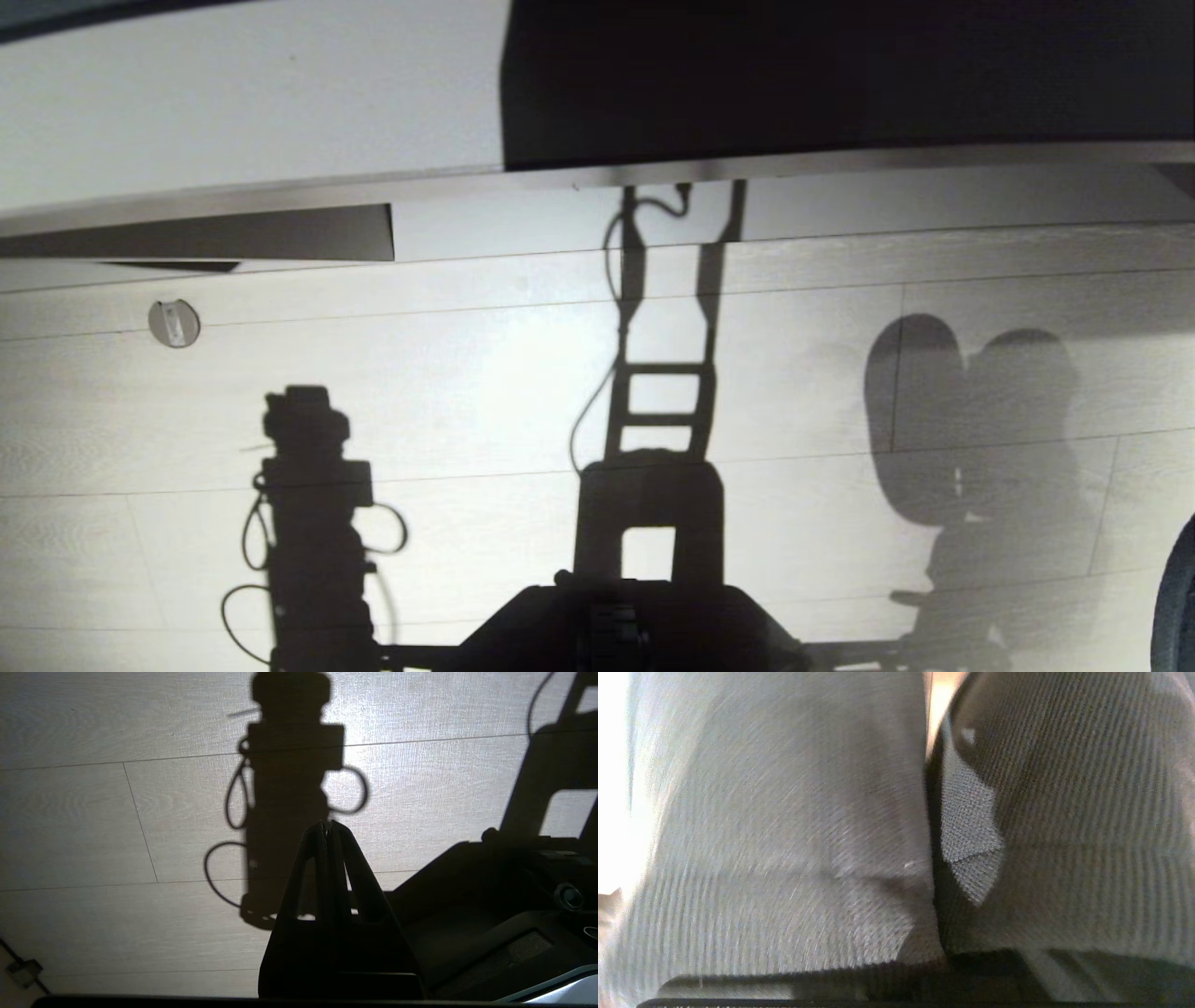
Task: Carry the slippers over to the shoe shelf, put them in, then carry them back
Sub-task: Place the slippers into the shoe cabinet
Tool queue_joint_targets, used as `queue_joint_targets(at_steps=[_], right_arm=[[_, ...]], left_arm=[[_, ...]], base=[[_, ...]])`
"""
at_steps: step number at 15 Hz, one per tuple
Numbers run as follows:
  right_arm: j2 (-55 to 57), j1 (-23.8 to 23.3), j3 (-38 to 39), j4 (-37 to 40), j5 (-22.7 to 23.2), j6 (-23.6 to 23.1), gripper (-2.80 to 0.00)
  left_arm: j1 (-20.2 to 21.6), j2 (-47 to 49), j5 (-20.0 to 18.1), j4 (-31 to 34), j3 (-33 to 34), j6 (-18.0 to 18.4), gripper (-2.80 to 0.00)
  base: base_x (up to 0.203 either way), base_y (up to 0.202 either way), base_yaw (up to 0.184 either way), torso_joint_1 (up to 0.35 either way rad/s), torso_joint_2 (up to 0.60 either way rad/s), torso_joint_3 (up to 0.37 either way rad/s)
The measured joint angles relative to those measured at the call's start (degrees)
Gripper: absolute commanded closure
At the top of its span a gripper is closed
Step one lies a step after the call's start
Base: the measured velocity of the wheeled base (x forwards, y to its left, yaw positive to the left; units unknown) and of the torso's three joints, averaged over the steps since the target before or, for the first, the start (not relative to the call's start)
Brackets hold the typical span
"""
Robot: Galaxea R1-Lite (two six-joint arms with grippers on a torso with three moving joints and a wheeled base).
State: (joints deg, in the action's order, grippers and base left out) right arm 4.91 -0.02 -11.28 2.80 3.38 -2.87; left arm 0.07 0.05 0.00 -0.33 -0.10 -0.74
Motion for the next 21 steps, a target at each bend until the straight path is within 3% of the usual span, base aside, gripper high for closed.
queue_joint_targets(at_steps=[7,15,21], right_arm=[[26.89,-0.24,-8.33,-18.93,0.23,1.58,0.00],[48.81,-0.41,1.58,-50.27,0.17,1.88,0.00],[60.01,0.10,2.34,-66.03,0.26,1.64,0.00]], left_arm=[[0.02,0.00,0.00,0.00,0.00,0.00,0.00],[0.02,0.00,0.00,0.02,0.00,-0.02,0.00],[0.00,-0.02,-0.02,0.00,0.00,0.00,0.00]], base=[[0.000,0.000,0.000,0.000,0.00,0.000],[0.000,0.000,0.000,0.000,0.00,0.000],[0.000,0.000,0.000,0.000,0.00,0.000]])
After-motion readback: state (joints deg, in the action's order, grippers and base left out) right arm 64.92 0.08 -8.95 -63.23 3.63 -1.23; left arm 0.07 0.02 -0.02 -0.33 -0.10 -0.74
